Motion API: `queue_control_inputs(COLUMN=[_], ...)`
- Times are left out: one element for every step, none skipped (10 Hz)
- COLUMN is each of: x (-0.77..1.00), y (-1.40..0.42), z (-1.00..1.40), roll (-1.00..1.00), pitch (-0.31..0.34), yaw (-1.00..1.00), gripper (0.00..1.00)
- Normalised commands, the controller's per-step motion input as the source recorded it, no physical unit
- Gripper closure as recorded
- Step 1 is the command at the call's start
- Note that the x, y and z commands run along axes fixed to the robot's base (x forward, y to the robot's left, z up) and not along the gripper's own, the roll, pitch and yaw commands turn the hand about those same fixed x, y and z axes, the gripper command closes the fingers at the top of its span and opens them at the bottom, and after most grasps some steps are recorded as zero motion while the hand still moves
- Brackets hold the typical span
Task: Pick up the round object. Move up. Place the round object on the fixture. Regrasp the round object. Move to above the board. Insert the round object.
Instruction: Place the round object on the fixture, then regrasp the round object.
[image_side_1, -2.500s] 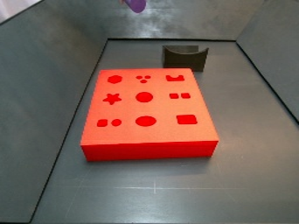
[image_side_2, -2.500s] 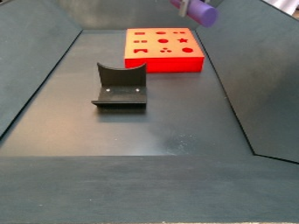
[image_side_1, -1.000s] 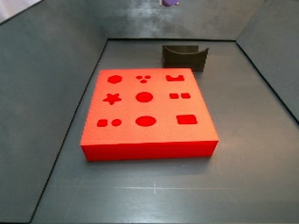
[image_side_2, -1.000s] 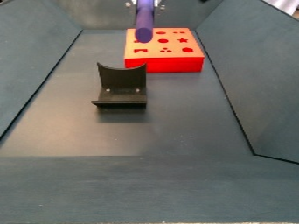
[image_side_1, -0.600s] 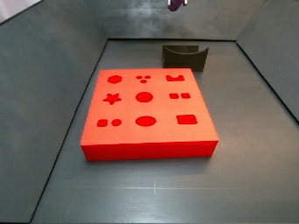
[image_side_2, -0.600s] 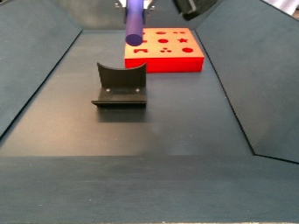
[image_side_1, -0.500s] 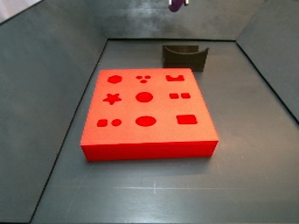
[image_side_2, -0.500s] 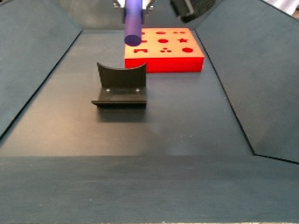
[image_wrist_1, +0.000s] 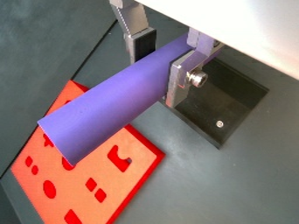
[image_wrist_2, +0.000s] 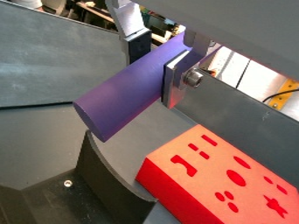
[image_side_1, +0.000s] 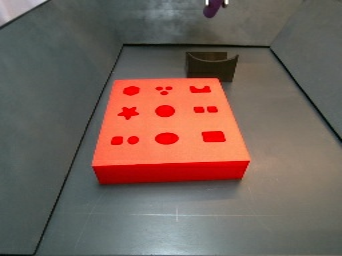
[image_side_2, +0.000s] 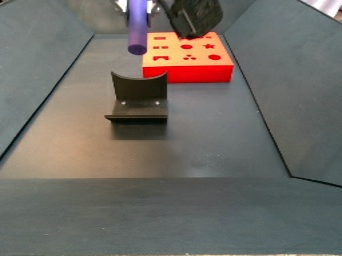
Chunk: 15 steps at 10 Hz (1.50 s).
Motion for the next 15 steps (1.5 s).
queue_control_inputs(x=[0.14,0.14,0.16,0.17,0.18,0.19,0.20,0.18,0.14,0.13,0.11,0.00,0.00,0.00,-0.01], y=[0.14,0.14,0.14,0.14,0.14,0.14,0.14,0.13,0.09,0.08,0.07,-0.50,0.00,0.00,0.00], z=[-1.00,-1.00,-1.00,-1.00,-1.00,-1.00,-1.00,-0.87,-0.62,-0.50,-0.28,-0.17,0.00,1.00,1.00], roll=[-1.00,-1.00,-0.79,-0.68,-0.46,-0.31,-0.20,-0.18,-0.18,-0.18,-0.16,0.00,0.00,-0.01,-0.01], pitch=[0.196,0.205,0.199,0.183,0.139,0.104,0.058,0.023,-0.010,-0.022,-0.031,0.000,0.000,0.003,0.010], yaw=[-0.06,-0.10,-0.16,-0.17,-0.20,-0.21,-0.21,-0.20,-0.17,-0.16,-0.12,0.00,0.00,0.04,0.04], gripper=[1.00,1.00,1.00,1.00,1.00,1.00,1.00,1.00,1.00,1.00,1.00,1.00,0.00,0.00,0.00])
